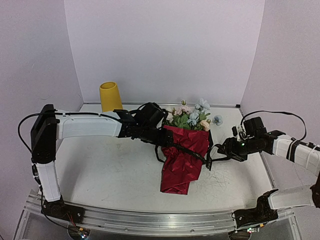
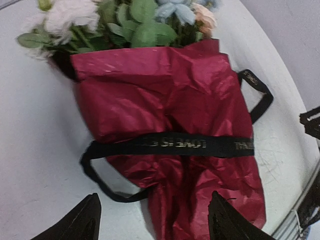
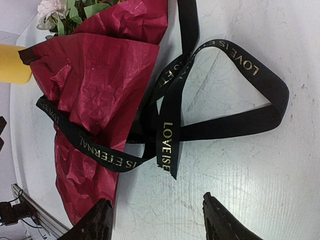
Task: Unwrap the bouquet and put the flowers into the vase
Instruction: Untie the ribbon from the wrapping paper.
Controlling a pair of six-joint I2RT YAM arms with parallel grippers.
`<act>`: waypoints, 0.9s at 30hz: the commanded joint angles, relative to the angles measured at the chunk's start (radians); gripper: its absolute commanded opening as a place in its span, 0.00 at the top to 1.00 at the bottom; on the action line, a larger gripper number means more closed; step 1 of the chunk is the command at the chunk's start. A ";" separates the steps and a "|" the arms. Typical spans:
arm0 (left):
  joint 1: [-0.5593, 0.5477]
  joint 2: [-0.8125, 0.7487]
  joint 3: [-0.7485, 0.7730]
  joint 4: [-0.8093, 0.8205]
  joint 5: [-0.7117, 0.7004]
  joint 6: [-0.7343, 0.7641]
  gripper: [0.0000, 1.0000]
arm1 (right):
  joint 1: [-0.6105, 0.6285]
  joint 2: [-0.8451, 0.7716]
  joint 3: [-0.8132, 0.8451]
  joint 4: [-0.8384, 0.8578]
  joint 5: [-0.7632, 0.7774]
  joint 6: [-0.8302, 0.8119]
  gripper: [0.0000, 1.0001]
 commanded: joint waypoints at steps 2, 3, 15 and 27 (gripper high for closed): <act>-0.006 0.142 0.203 0.021 0.293 0.086 0.20 | 0.002 -0.021 0.011 -0.020 0.002 -0.014 0.38; -0.010 0.170 0.238 0.020 0.315 0.097 0.19 | 0.002 -0.021 0.011 -0.021 -0.001 -0.018 0.37; -0.196 0.340 0.470 -0.022 0.027 0.680 0.19 | 0.003 -0.027 0.026 -0.032 0.004 -0.082 0.37; -0.236 0.442 0.556 -0.030 -0.285 0.924 0.28 | 0.003 0.004 0.065 -0.035 0.050 -0.121 0.36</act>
